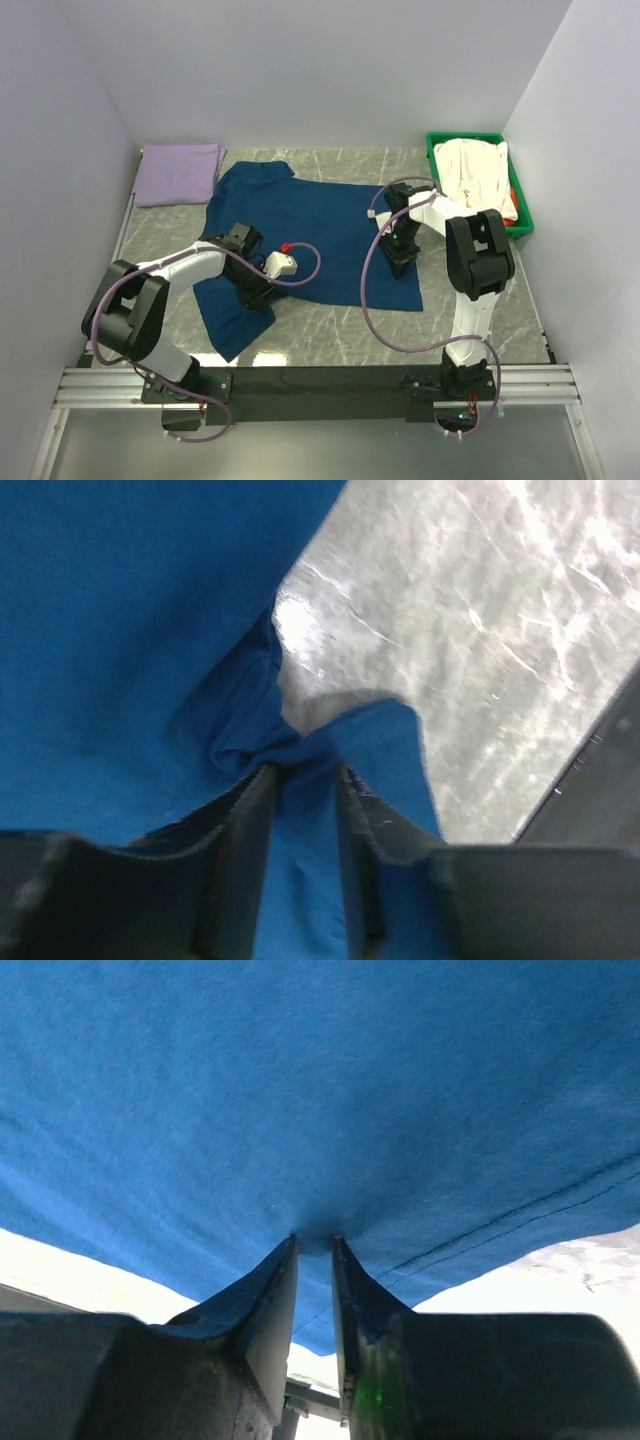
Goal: Fold and stack the t-shirts
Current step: Flatten the tshirt out
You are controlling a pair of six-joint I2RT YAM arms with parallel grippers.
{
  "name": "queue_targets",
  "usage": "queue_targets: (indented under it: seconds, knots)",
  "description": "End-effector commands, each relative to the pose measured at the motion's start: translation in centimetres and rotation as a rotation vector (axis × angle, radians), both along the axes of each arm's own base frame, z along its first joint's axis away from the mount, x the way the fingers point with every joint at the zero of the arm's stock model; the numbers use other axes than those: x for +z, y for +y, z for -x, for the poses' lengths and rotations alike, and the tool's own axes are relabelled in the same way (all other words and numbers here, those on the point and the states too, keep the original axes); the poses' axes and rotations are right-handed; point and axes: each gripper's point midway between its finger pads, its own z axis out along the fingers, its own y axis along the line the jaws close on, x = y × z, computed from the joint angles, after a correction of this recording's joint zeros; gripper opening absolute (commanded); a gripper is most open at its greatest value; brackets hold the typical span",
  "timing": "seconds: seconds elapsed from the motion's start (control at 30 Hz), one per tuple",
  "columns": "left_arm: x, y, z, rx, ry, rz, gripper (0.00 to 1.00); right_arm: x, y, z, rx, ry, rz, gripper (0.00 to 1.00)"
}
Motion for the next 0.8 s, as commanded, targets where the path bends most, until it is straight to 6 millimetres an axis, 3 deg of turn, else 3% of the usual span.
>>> queue_targets:
  seconds: [0.0,0.1,0.13,0.23,0.37,0.5,0.6,0.77]
  knots:
    - [-1.4,-0.1,-0.6,0.003,-0.048,-0.068,0.34,-1.3,-0.5,-2.6,-0.021,-0.062,0.061,0.27]
    - [-1.7,-0.5,1.5,-0.105,-0.037,-0.081,0.29,-1.5,-0.8,-4.2,-0.047,-0.087,0.079,0.25]
    - [-1.3,-0.4,3.3,-0.176,-0.003,-0.057,0.28,-1.5,-1.1,-4.9,-0.060,-0.102,0.091,0.24]
    - [-0.7,-0.4,6.0,-0.318,0.029,-0.018,0.26,-1.6,-1.9,-5.8,-0.083,-0.122,0.116,0.23]
    - [-0.1,1.5,8.9,-0.445,0.083,-0.038,0.23,-0.6,-2.6,-6.9,-0.123,-0.142,0.097,0.21]
    - [0.4,2.0,8.8,-0.488,0.056,-0.052,0.25,1.6,-2.8,-7.3,-0.124,-0.187,0.070,0.21]
    - [1.5,1.6,8.4,-0.494,0.045,-0.036,0.38,2.9,-2.7,-6.3,-0.100,-0.168,0.050,0.22]
    - [6.1,-0.3,5.0,-0.345,-0.049,0.082,0.46,5.3,-3.4,-2.8,-0.046,-0.165,0.039,0.28]
